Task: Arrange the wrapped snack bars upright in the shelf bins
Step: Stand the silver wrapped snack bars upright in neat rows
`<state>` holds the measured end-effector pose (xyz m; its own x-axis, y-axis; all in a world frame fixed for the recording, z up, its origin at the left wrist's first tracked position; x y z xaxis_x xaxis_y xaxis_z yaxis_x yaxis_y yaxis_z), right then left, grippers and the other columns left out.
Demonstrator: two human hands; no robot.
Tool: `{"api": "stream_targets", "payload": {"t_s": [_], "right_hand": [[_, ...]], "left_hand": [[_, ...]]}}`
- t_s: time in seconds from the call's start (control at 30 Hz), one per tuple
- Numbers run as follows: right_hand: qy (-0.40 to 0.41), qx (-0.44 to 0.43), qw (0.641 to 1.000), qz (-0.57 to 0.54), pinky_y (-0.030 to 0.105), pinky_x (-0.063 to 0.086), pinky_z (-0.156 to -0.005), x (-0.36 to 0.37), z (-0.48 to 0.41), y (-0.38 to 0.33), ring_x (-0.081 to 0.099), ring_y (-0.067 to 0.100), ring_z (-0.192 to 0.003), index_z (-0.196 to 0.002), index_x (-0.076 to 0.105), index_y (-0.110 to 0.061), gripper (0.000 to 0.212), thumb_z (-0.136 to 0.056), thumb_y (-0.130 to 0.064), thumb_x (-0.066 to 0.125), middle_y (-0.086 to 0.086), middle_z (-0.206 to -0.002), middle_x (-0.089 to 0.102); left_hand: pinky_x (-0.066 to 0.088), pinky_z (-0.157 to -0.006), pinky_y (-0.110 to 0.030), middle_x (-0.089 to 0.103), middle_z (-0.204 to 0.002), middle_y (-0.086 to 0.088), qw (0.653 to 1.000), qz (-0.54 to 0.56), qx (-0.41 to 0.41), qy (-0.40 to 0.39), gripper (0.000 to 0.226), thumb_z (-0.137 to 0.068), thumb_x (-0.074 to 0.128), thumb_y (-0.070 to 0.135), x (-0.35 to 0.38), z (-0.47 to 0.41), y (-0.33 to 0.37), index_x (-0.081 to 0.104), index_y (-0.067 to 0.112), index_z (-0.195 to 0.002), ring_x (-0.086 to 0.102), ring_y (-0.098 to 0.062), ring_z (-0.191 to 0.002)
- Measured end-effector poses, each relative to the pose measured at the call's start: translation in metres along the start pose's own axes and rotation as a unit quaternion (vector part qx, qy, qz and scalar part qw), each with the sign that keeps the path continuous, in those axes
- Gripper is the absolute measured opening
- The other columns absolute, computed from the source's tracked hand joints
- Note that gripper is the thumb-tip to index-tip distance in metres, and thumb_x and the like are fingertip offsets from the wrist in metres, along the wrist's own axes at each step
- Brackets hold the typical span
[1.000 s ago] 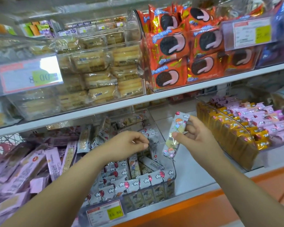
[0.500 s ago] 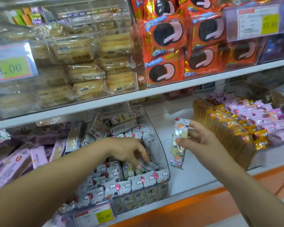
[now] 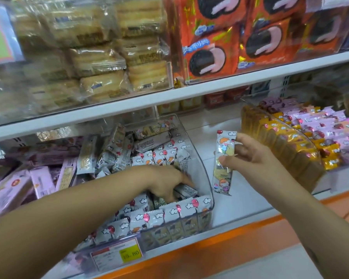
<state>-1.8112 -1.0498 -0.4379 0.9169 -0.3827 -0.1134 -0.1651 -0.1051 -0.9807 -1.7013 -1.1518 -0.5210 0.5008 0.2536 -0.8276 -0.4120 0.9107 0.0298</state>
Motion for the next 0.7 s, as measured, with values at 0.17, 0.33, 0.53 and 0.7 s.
{"api": "stream_targets", "payload": {"t_s": [0.17,0.33,0.53,0.7], "right_hand": [[-0.009,-0.001,1.000,-0.004,0.023,0.052,-0.075,0.001,0.000,0.001,0.067,0.016,-0.088,-0.102,0.059,-0.033,0.029,-0.085,-0.010,0.064,-0.007,-0.093,0.072],[-0.006,0.005,1.000,-0.008,0.035,0.051,-0.083,0.001,-0.001,0.001,0.066,0.022,-0.091,-0.110,0.060,-0.025,0.031,-0.084,-0.009,0.064,-0.002,-0.095,0.072],[0.000,0.001,1.000,-0.019,0.026,0.051,-0.074,0.001,-0.001,-0.005,0.067,0.017,-0.088,-0.112,0.058,-0.027,0.033,-0.086,-0.007,0.063,-0.003,-0.096,0.071],[-0.005,-0.013,0.999,-0.029,0.018,0.053,-0.063,0.004,0.003,-0.008,0.067,0.016,-0.084,-0.109,0.059,-0.027,0.032,-0.086,-0.005,0.062,-0.004,-0.093,0.071]], "left_hand": [[0.032,-0.063,-0.021,0.054,-0.127,0.002,0.999,-0.004,-0.003,0.032,0.069,-0.083,0.064,0.014,-0.003,0.001,0.002,0.034,0.034,-0.142,0.046,-0.014,-0.090],[0.037,-0.055,-0.015,0.045,-0.082,0.014,0.993,0.093,-0.021,0.074,0.068,-0.079,0.072,0.019,-0.021,0.021,-0.006,0.036,0.022,-0.137,0.048,-0.012,-0.076],[0.046,-0.068,-0.031,0.061,-0.099,-0.007,0.978,0.178,-0.051,0.092,0.074,-0.084,0.068,0.027,-0.035,0.049,-0.015,0.023,0.022,-0.143,0.059,-0.026,-0.085],[0.048,-0.091,-0.036,0.055,-0.119,-0.005,0.980,0.166,-0.057,0.092,0.069,-0.082,0.069,0.038,-0.037,0.054,-0.016,0.028,0.023,-0.136,0.055,-0.021,-0.104]]}}
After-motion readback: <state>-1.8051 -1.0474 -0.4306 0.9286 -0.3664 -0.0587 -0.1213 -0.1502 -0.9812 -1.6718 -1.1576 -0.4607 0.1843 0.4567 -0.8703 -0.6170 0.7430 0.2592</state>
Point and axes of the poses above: each hand's wrist, its own z-axis away from the middle knuckle, its own x-axis out of the palm, y = z × x, the point moved 9 cm from there along -z, towards the middle knuckle
